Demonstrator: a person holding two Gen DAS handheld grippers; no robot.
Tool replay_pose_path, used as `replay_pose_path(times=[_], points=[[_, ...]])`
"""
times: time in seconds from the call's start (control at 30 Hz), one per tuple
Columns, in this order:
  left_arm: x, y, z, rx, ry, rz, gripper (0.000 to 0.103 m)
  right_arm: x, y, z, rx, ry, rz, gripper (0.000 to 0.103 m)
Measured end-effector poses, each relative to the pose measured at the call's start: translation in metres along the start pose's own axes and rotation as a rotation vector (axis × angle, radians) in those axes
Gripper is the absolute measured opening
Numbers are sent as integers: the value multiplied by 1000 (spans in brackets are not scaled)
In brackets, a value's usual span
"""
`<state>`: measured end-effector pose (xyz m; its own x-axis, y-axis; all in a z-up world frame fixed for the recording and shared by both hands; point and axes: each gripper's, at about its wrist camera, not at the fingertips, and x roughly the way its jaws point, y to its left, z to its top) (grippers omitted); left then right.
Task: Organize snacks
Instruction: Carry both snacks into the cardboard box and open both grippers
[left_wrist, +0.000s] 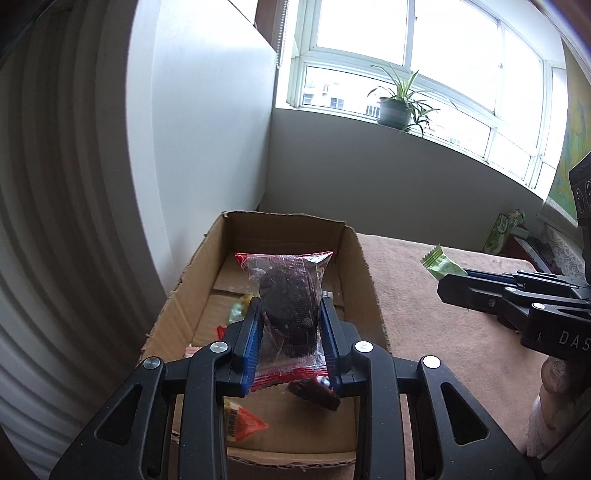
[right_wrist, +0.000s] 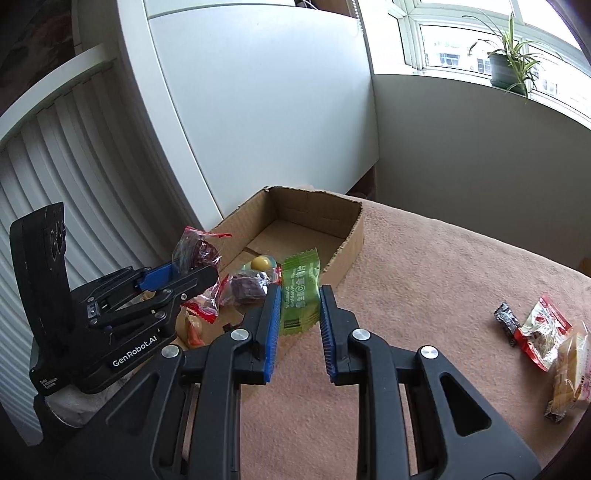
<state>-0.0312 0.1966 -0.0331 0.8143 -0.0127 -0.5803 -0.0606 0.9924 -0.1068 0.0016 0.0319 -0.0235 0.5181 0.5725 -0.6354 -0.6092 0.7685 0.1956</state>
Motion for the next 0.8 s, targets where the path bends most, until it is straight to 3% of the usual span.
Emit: replay_pose_path(times=[0.3,0.33,0.4,0.47,0.8], points=[[4,28,3,-69,2,24,30,30,37,-13,-90,58,54,22],[4,29,3,-77,0,30,31,31,40,-15,-103,57,58,24],[4,30,3,-87,2,27,37,31,45,-17,-118,56,53,45],[3,33,5,-93,-5,26,48,29,46,-19,-119,44,53,56],[-1,16,10,-92,-29,-5,49,1,17,-17,-73,-1,20,64]])
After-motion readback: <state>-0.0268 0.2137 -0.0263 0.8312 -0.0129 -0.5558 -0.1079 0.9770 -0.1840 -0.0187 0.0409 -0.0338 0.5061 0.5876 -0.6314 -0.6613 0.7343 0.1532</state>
